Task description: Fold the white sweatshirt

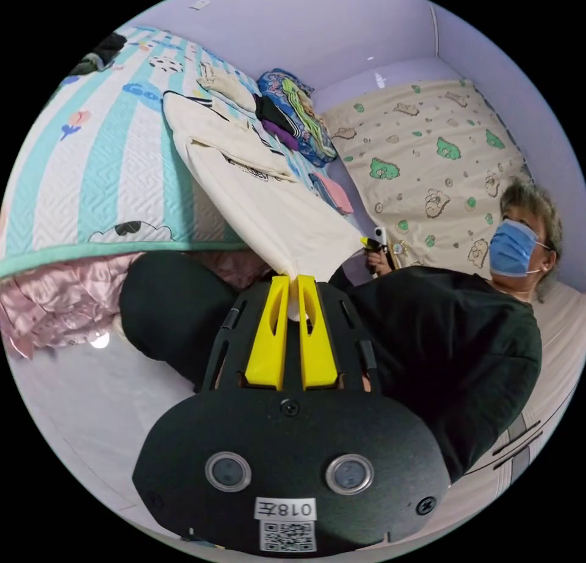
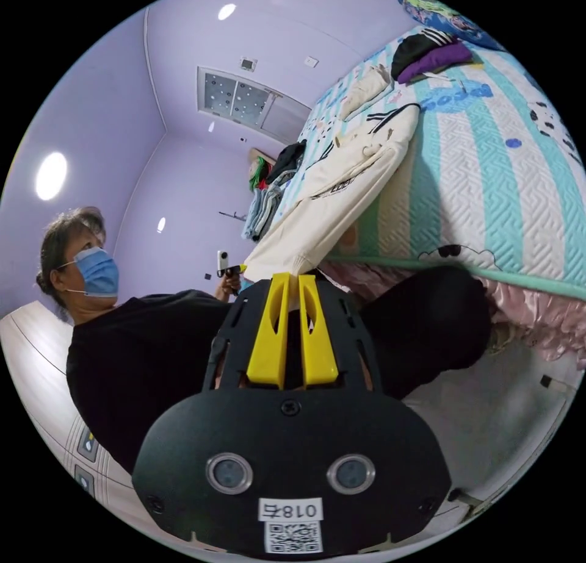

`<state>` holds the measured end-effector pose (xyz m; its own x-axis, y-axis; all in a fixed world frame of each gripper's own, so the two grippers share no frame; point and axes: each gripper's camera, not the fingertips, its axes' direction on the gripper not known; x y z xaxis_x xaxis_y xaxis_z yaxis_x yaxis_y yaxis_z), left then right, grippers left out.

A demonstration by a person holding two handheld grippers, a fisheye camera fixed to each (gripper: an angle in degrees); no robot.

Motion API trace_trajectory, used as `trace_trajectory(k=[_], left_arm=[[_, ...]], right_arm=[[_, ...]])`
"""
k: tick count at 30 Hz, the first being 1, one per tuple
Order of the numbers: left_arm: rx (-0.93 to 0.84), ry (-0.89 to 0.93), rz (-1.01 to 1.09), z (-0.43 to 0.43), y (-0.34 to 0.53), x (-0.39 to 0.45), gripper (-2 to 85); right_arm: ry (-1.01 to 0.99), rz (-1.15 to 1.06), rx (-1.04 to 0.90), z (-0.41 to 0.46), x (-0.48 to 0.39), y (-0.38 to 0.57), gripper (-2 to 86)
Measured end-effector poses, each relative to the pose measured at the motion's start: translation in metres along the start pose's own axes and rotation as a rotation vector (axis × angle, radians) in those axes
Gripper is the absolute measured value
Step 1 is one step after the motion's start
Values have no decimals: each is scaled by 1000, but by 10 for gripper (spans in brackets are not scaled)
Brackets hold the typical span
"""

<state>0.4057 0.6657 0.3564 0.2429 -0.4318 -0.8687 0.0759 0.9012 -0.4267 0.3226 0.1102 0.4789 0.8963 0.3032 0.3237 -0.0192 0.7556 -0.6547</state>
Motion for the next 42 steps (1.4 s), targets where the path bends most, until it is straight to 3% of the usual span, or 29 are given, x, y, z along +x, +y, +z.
trace_trajectory(k=[4,10,14,19,24,26,30,33,35,39,42], left_arm=[[149,161,-17,-3,-21,-28,2],[333,262,-55,-19,-155,-85,-3],[402,273,-178,2,-259,-162,-5],[460,286,-398,54,-314,-252,-2],[586,276,-514,75,-303,-287,60],[691,364,-447,67,-289,-282,105],[821,379,-288,37,-258,-245,108],[673,176,-166,30,-230,-181,103],[604,-117,-153,35,-184,-129,107],[625,-241,-243,51,-102,-88,112],[743,-278,-385,66,-48,-63,111]], right_arm=[[-111,-8,113,-9,18,-29,9],[-179,22,307,-16,56,-154,10],[-171,154,378,7,121,-260,15],[-167,406,421,51,215,-332,26],[-218,403,479,70,246,-343,80],[-233,354,513,63,241,-337,93],[-185,288,603,32,218,-309,102],[32,219,480,34,182,-281,114],[138,208,436,40,166,-251,121],[190,315,421,62,155,-170,126],[162,383,448,87,155,-136,121]])
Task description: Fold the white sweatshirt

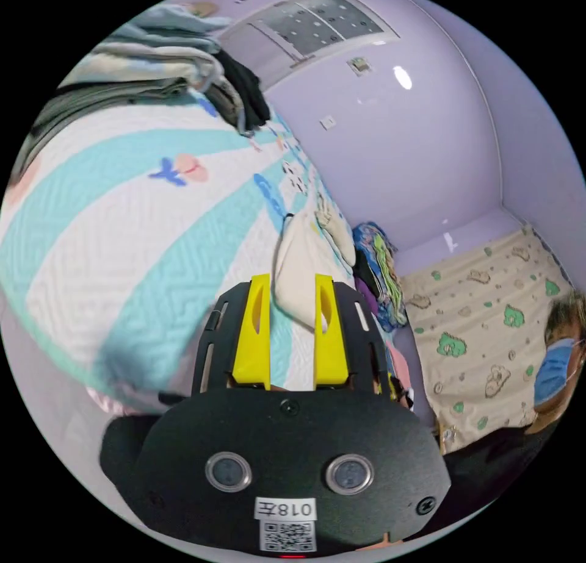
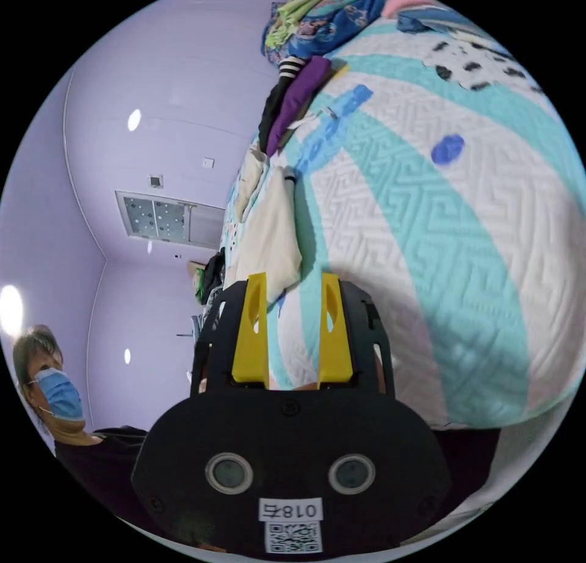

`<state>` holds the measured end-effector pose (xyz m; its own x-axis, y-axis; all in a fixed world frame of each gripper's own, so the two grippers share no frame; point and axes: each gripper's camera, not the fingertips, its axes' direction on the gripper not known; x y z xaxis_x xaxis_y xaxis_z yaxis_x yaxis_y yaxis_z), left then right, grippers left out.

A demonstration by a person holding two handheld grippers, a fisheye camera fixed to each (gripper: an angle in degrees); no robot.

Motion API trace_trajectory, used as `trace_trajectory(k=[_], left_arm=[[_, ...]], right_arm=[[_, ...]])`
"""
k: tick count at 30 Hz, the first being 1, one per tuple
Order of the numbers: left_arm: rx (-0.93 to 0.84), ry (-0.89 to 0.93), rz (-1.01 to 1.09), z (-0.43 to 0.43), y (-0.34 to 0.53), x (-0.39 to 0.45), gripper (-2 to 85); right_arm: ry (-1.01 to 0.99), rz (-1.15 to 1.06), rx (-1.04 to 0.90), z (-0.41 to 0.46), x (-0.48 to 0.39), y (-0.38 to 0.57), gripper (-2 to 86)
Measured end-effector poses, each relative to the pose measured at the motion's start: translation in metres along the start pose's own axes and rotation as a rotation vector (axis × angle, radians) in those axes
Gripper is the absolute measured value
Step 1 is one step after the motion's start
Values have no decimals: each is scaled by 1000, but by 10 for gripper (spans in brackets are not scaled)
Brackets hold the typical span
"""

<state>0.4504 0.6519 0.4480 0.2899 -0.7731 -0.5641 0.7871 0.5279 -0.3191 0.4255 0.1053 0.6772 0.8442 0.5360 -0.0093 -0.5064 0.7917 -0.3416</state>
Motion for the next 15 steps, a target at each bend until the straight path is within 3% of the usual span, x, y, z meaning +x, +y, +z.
trace_trajectory(k=[6,11,15], left_arm=[[-54,46,-108,24,39,29,107],[-84,66,-170,44,41,49,111],[-75,79,-187,50,34,61,108]], right_arm=[[-141,56,41,22,-7,17,125],[-19,84,37,45,-18,35,112],[-129,140,80,59,-11,42,112]])
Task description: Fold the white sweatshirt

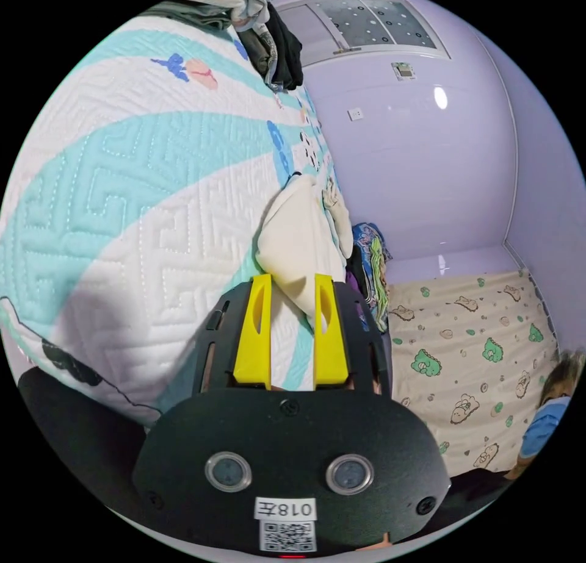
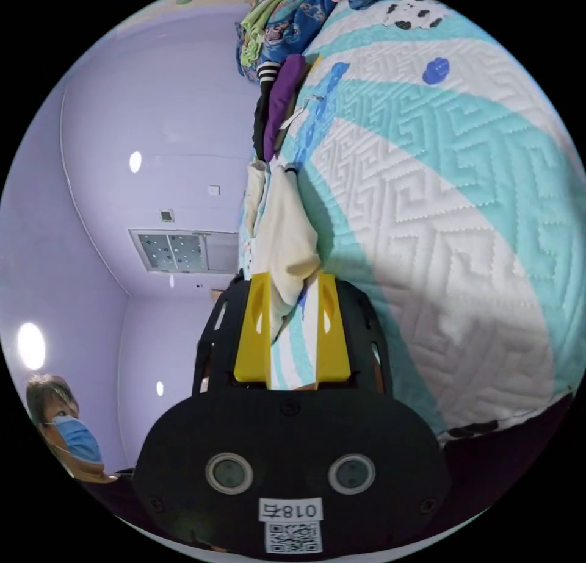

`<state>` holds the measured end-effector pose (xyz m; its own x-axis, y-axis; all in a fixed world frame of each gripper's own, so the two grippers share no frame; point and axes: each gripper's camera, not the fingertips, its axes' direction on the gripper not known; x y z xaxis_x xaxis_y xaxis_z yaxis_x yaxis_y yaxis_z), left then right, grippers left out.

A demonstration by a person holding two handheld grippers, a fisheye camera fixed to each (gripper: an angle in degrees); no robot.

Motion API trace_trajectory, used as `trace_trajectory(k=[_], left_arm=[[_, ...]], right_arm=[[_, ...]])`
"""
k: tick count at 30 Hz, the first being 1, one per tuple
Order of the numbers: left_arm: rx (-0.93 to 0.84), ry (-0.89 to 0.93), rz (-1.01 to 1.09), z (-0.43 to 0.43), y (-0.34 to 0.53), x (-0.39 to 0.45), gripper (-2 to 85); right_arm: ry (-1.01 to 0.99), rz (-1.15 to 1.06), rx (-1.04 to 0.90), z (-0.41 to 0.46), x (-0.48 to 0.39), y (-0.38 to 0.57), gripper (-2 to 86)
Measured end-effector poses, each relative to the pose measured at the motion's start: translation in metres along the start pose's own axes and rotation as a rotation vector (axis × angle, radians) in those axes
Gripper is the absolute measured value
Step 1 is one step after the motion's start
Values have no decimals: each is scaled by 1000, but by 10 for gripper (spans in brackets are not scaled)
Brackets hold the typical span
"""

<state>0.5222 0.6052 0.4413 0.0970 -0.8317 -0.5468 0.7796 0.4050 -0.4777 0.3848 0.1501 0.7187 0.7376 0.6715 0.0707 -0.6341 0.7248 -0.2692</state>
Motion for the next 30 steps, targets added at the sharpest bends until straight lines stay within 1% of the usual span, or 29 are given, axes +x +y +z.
trace_trajectory(k=[7,11,16,18,21,23,24,26,28,29,30], left_arm=[[26,-17,-34,1,-18,29,99],[36,-70,-57,-6,-17,46,57],[30,-96,51,-29,-23,91,6],[28,-96,103,-43,-25,114,-1],[-10,-79,167,-69,-21,145,-5],[-100,-97,182,-77,-5,151,-6],[-124,-109,176,-77,-1,149,-6],[-162,-148,95,-81,19,127,-7],[-102,-124,13,-97,31,111,-8],[-13,-135,-5,-114,37,112,-9],[35,-145,11,-124,40,117,-9]], right_arm=[[-8,37,37,27,-2,6,105],[50,51,50,36,-5,17,58],[75,-86,67,29,-41,40,46],[46,-163,60,18,-61,55,45],[39,-210,67,-8,-69,81,45],[76,-181,63,-20,-57,99,45],[115,-132,47,-23,-42,111,45],[102,-22,24,-21,-12,128,46],[34,40,48,-18,7,145,46],[12,57,69,-15,11,154,46],[7,58,82,-11,10,160,46]])
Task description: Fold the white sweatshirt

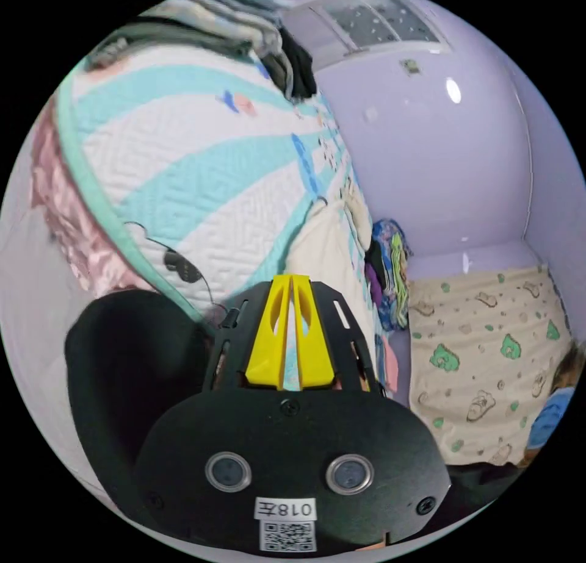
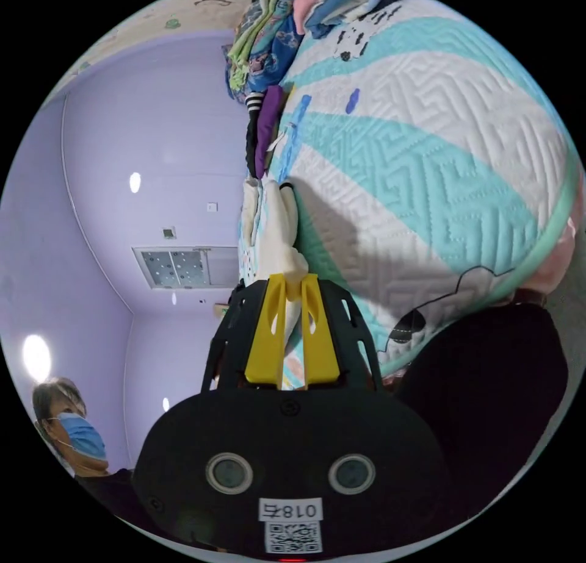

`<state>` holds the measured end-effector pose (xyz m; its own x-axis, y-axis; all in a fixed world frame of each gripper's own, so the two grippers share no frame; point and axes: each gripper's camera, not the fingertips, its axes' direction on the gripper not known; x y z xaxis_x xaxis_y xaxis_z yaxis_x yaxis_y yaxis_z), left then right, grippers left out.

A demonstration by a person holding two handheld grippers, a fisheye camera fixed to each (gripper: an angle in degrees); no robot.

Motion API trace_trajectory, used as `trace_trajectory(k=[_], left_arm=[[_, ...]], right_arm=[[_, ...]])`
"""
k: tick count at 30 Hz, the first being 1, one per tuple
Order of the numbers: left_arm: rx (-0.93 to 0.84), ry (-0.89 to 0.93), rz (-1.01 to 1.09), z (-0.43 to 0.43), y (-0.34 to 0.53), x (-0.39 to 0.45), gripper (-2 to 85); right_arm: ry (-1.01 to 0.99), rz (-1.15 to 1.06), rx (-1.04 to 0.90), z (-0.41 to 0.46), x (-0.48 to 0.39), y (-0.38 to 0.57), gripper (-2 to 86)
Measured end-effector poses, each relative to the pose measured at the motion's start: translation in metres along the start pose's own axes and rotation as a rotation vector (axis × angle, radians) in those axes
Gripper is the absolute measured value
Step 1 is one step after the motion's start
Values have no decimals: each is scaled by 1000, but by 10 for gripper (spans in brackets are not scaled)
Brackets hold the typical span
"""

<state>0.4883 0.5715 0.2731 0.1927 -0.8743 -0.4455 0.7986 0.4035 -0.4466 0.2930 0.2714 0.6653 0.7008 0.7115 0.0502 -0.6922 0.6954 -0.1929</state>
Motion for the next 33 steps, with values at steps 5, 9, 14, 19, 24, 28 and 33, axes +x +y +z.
trace_trajectory(k=[5,9,14,19,24,28,33], left_arm=[[-19,-8,441,14,11,125,-10],[-210,115,627,105,42,202,-10],[-483,-76,683,232,93,220,-10],[-338,177,493,164,60,176,-10],[45,142,302,18,17,90,-10],[215,73,147,-65,0,16,-8],[206,186,8,-85,1,-31,5]], right_arm=[[46,-99,19,11,-24,23,47],[66,-191,49,21,-57,52,47],[97,-322,63,44,-112,82,47],[117,-589,4,107,-199,120,46],[226,-1025,-173,236,-291,226,48],[401,-1345,-302,336,-300,330,51],[670,-1620,-453,427,-246,421,70]])
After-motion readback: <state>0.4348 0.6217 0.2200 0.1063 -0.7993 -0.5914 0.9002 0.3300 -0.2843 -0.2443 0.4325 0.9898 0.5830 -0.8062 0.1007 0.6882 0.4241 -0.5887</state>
